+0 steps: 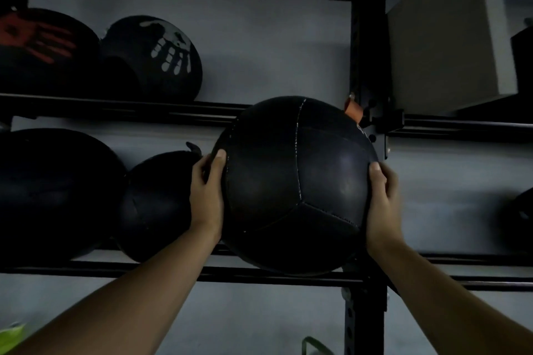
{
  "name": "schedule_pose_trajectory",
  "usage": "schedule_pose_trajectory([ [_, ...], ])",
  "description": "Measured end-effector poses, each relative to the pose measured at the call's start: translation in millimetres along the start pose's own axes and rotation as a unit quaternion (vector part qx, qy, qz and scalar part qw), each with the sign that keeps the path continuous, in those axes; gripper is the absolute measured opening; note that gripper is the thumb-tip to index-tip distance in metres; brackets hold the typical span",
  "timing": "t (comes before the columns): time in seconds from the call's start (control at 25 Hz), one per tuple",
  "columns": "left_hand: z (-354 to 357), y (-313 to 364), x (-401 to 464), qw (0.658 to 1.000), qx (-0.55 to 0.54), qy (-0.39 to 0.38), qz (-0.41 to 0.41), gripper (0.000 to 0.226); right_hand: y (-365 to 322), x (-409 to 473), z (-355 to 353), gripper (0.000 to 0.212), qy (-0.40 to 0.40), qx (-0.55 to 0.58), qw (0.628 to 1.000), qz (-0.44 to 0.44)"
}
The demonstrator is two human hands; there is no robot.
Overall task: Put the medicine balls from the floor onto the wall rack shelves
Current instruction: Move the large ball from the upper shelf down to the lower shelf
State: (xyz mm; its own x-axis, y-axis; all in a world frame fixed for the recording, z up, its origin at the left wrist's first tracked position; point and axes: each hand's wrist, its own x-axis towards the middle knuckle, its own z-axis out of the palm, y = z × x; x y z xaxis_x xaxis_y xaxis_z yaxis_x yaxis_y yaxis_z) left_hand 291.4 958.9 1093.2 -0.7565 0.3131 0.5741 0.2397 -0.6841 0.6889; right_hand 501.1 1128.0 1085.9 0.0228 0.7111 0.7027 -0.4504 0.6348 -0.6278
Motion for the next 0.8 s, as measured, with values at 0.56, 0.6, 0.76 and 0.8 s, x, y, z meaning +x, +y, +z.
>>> schedule_pose_trajectory([
  [0.56,56.7,-81.2,111.8,0.975,0.194,-0.046,0.094,0.013,88.4,89.1,32.2,0.031,-0.073,-0.137,0.979,-0.133],
  [0.6,57.7,-79.9,110.1,0.974,0.198,-0.049,0.096,0.014,87.8,90.1,30.3,0.034,-0.076,-0.146,0.978,-0.129],
  [0.76,56.8,-70.6,97.1,0.963,0.241,-0.066,0.102,0.017,72.5,86.2,22.2,0.037,-0.136,-0.177,0.972,-0.072],
  [0.8,56.8,-68.8,93.2,0.959,0.250,-0.075,0.107,0.023,65.5,85.0,22.0,0.042,-0.157,-0.182,0.969,-0.052],
])
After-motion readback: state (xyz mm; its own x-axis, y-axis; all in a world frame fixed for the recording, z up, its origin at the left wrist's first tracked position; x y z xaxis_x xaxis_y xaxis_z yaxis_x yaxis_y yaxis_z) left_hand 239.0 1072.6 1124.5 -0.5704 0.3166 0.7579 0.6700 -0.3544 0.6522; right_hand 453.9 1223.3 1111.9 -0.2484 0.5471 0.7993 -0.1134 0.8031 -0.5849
